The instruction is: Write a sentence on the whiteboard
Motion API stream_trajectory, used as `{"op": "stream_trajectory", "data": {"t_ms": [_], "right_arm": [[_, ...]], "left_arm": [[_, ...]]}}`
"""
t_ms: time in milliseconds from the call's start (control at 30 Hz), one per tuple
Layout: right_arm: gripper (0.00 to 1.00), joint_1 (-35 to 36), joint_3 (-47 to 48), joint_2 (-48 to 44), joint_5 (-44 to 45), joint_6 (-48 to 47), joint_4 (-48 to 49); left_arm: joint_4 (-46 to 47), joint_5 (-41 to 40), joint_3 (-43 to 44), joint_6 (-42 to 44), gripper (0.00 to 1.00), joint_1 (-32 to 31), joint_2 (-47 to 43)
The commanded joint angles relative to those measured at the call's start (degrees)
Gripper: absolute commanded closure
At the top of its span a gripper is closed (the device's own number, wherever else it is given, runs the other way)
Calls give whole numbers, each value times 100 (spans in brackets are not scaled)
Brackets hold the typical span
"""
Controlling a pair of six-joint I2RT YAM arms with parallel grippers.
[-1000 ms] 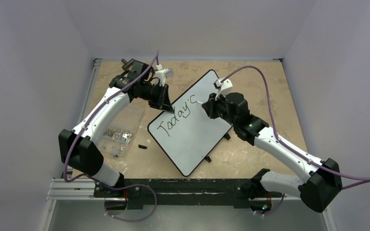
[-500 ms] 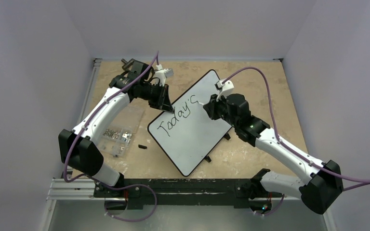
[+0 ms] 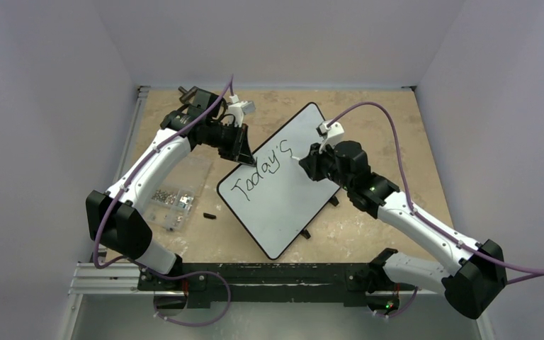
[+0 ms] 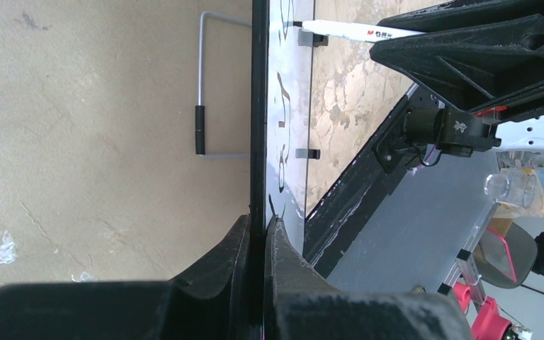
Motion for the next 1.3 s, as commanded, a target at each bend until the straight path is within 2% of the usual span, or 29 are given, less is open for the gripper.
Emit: {"op": "stream_trajectory", "data": {"t_ms": [0,433,900,1267], "right_arm": [[100,-3,27,-17,-422,67,4],[100,-4,430,64,-731,25,69],[100,-3,700,-592,-714,-38,-400],[100,-3,389,-783,-1533,82,-258]], "left_arm": [[235,-483,26,257,100,22,-312],[231,-496,21,266,100,22,-315],[231,-487,48,226,100,22,-249],[257,-572,21,143,100,22,-275]]}}
